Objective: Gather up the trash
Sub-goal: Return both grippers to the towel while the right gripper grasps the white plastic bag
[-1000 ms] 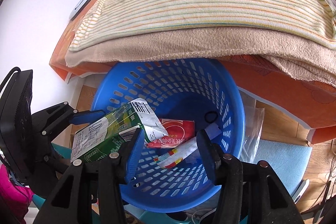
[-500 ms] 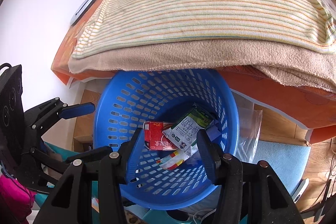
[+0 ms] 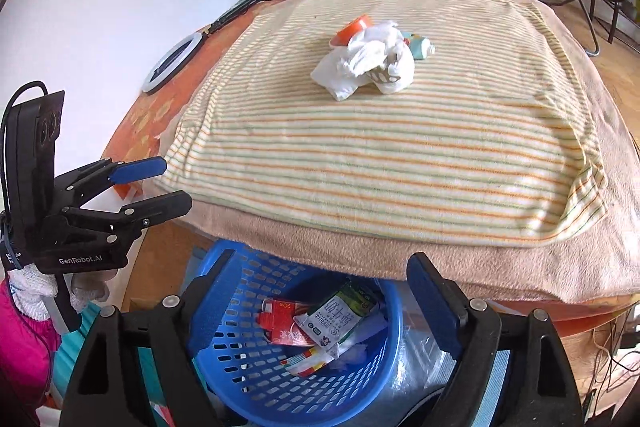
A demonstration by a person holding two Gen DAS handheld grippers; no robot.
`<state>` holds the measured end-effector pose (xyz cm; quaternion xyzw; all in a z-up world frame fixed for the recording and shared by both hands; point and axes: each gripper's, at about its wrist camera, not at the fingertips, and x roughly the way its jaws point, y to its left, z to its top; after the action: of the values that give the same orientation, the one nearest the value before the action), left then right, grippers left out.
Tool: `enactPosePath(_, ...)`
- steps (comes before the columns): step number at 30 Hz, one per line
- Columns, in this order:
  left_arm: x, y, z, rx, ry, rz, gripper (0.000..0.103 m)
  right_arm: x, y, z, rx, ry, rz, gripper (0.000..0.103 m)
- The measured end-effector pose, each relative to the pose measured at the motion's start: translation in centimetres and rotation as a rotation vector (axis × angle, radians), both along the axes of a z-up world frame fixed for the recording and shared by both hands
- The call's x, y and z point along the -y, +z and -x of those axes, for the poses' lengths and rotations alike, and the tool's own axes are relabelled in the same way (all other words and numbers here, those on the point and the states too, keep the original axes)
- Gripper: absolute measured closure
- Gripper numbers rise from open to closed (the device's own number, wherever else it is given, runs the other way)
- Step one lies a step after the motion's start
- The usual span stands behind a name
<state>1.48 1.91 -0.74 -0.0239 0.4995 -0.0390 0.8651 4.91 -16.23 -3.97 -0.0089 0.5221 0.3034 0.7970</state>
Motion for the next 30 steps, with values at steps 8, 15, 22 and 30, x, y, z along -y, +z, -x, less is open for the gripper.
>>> enactPosePath(8,-1.0,1.1,-3.8,0.024,0.040,0.042,0.025,0.3,2.4,-5.9,0.048,-0.096,-0.066,0.012)
enactPosePath(15,-2.4,2.3,-7.9,0.054,0.074,0.073,0.025,-0.8,2.1,-10.4,0.049,-0.134,-0.103,0.012)
enactPosePath(22,-3.6,2.4,-11.2,0.057,0.111,0.130,0.025,-2.8,-0.3,-13.2,0.008,-0.130,-0.086,0.012)
enactPosePath(30,-4.1,2.3,-13.8,0.066,0.136,0.145,0.025,-5.0,-2.6,-16.0,-0.010,-0.144,-0.058,0.014)
